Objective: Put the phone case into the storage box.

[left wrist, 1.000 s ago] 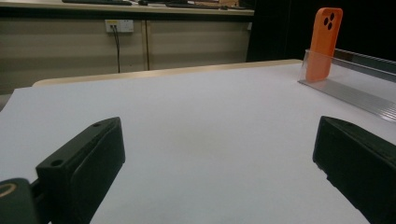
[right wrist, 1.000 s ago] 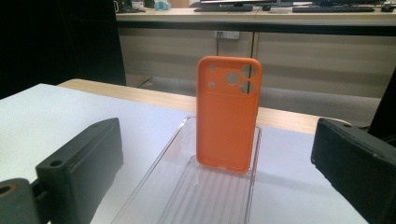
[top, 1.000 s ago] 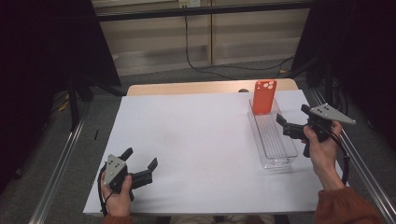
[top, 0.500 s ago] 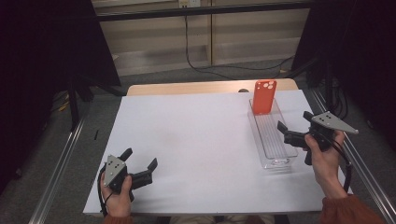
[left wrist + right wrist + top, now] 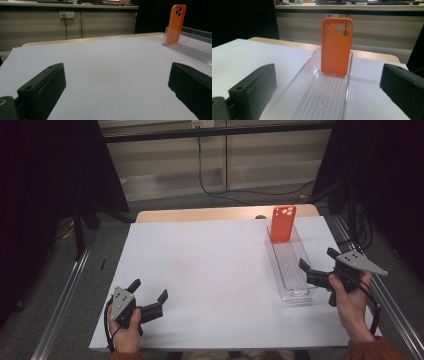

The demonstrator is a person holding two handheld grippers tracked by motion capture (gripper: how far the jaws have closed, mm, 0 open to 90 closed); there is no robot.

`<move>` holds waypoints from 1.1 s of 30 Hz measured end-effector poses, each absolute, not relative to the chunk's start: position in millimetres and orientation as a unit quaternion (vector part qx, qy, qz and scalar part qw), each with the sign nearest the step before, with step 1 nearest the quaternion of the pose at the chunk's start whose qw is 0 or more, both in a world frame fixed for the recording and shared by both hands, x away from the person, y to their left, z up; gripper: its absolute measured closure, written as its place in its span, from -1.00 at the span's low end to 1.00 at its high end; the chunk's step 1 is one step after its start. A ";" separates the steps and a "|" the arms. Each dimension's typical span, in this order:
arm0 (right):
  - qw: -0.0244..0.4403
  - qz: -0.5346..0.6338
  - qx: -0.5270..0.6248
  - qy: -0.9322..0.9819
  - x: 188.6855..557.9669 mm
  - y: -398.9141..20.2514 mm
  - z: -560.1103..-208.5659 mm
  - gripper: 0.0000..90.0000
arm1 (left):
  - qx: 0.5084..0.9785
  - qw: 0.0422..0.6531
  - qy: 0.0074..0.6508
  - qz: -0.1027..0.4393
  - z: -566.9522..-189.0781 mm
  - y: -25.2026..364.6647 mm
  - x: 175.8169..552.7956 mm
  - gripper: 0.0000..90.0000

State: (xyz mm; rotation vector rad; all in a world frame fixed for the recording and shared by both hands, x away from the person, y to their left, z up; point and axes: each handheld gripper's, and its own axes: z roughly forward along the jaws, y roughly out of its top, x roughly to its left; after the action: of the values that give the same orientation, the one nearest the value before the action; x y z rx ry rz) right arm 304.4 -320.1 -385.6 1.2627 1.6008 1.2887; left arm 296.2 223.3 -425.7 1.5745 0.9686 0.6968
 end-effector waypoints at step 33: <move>0.380 0.478 0.517 0.599 247.1 -335.0 -421.8 -1.00 | 0.662 0.541 0.419 0.306 -425.8 226.3 287.3 -0.98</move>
State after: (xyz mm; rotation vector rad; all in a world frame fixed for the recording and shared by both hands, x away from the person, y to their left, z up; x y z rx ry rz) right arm 247.1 -335.0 -421.8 1.3208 1.5298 1.2204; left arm 287.3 226.3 -425.8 1.5719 0.9958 0.7265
